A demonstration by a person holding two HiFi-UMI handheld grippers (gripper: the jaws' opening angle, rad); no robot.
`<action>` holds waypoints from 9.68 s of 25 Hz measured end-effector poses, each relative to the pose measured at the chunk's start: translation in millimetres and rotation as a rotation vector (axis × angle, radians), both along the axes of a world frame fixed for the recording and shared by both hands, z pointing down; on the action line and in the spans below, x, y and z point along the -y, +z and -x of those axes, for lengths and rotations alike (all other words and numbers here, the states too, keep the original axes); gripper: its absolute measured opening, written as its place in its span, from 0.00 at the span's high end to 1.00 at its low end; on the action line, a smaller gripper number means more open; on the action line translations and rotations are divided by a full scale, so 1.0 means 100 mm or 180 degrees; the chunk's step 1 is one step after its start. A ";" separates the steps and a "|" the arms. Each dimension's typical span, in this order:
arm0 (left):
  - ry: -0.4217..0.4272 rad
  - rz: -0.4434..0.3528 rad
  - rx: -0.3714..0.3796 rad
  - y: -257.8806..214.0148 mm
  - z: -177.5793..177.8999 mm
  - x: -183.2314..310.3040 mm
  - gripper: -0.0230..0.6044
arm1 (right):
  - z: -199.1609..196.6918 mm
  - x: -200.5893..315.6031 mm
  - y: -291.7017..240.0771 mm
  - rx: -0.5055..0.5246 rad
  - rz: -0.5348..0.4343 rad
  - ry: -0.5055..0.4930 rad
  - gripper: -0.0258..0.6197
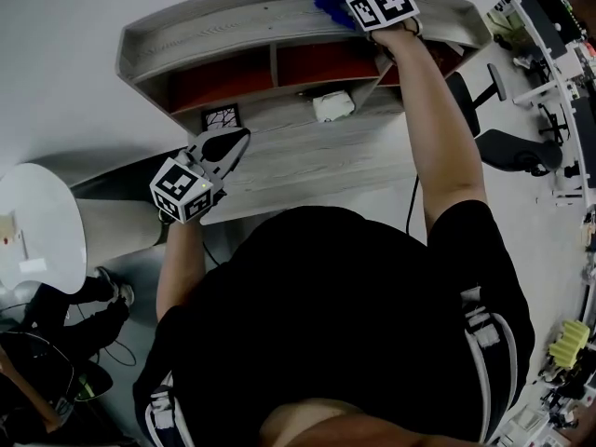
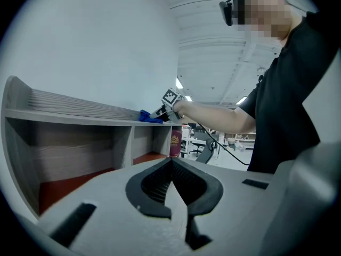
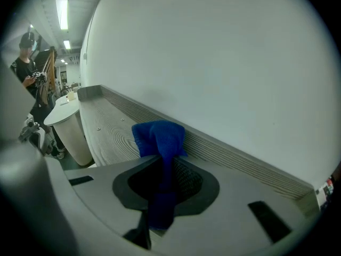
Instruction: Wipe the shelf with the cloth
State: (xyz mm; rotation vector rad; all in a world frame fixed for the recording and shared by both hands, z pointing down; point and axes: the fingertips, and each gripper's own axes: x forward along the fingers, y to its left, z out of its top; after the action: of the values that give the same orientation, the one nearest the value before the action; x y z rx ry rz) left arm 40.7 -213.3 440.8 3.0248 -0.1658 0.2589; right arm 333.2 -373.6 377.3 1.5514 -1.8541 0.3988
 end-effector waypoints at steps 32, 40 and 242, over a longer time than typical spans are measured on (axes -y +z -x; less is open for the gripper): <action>0.0430 0.0005 0.0013 0.05 -0.86 0.36 0.94 | -1.92 -0.68 0.03 -0.0196 0.0119 0.0885 0.87; 0.0498 0.0007 0.0032 0.05 -0.98 0.41 0.94 | -2.46 -0.83 0.02 -0.0201 0.0160 0.1181 0.87; -0.0307 -0.0115 0.0470 0.01 1.47 -0.71 0.94 | 2.87 -0.73 -0.24 0.0596 -0.1012 -0.1393 0.87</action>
State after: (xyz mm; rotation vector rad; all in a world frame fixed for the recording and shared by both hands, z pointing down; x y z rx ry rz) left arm -106.2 -142.1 442.1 3.0215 -0.3305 0.4758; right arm 46.5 -300.5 353.2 1.2776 -2.4246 0.0481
